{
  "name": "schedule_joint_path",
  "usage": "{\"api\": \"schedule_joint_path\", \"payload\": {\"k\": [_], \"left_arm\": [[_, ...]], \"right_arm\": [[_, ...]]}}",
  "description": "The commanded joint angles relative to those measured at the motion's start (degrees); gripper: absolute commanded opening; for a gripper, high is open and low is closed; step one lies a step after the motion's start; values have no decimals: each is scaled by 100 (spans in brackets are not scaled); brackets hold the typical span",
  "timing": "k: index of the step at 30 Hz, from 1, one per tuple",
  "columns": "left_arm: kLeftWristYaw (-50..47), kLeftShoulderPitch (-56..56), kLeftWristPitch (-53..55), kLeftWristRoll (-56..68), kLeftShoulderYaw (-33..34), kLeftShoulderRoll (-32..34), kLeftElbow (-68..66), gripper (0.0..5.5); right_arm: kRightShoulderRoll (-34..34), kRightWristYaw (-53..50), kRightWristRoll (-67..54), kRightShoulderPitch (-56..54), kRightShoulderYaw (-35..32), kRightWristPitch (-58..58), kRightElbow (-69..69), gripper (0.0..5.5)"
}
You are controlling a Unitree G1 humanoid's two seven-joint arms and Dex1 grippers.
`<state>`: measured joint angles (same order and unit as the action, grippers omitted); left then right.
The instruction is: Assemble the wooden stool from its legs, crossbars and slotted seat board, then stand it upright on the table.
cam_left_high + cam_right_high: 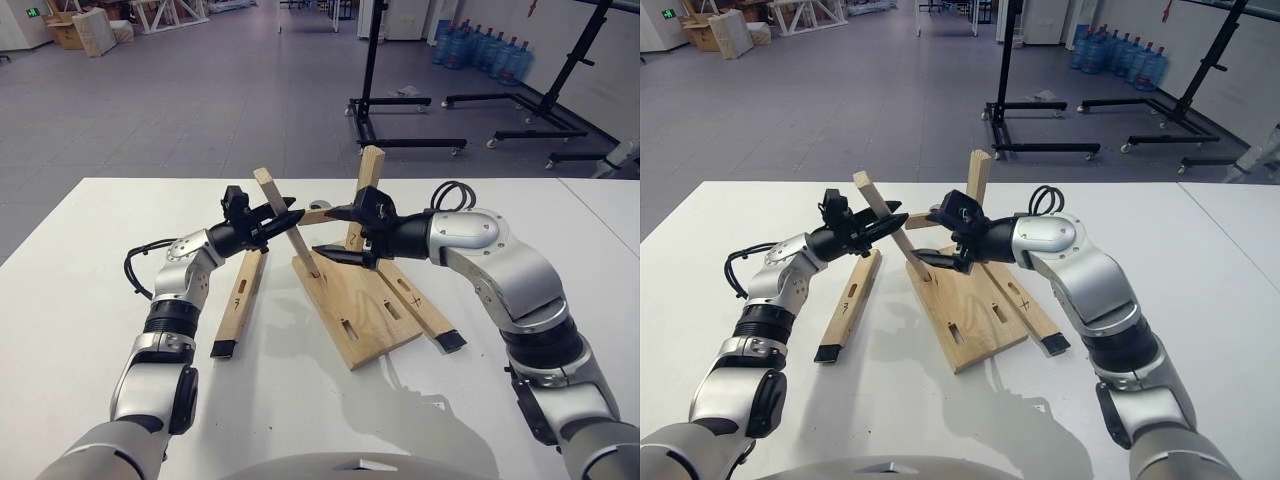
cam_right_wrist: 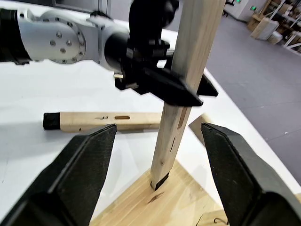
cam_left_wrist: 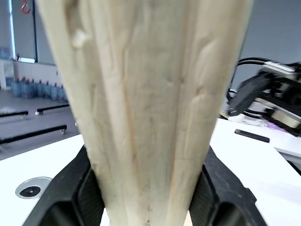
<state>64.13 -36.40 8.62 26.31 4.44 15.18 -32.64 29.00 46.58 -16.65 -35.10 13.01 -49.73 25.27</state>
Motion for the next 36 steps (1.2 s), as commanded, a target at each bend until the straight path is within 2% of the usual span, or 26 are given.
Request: {"api": "schedule_joint_path", "payload": {"k": [1, 7, 15, 20, 25, 36], "left_arm": [[-209, -195, 670, 203, 146, 23, 48, 202], [-299, -233, 1023, 176, 90, 24, 311, 202], [-297, -22, 764, -10, -88, 59, 720, 202], [-310, -48, 775, 10, -33, 26, 597, 202], [-357, -131, 792, 18, -18, -98, 350, 202], [-337, -188, 631, -232, -245, -92, 286, 202]], "right_arm": [[-112, -139, -167, -197, -155, -61, -38, 332], [-542, -780, -184, -652, -459, -68, -416, 332], [-547, -1417, 606, -1019, -221, 629, -1129, 332], [-196, -1417, 1524, -956, 458, 1490, -1366, 332], [-267, -1529, 2367, -966, 1037, 2308, -1798, 332], [-639, -1656, 3212, -1071, 1241, 3050, -2756, 332]]}}
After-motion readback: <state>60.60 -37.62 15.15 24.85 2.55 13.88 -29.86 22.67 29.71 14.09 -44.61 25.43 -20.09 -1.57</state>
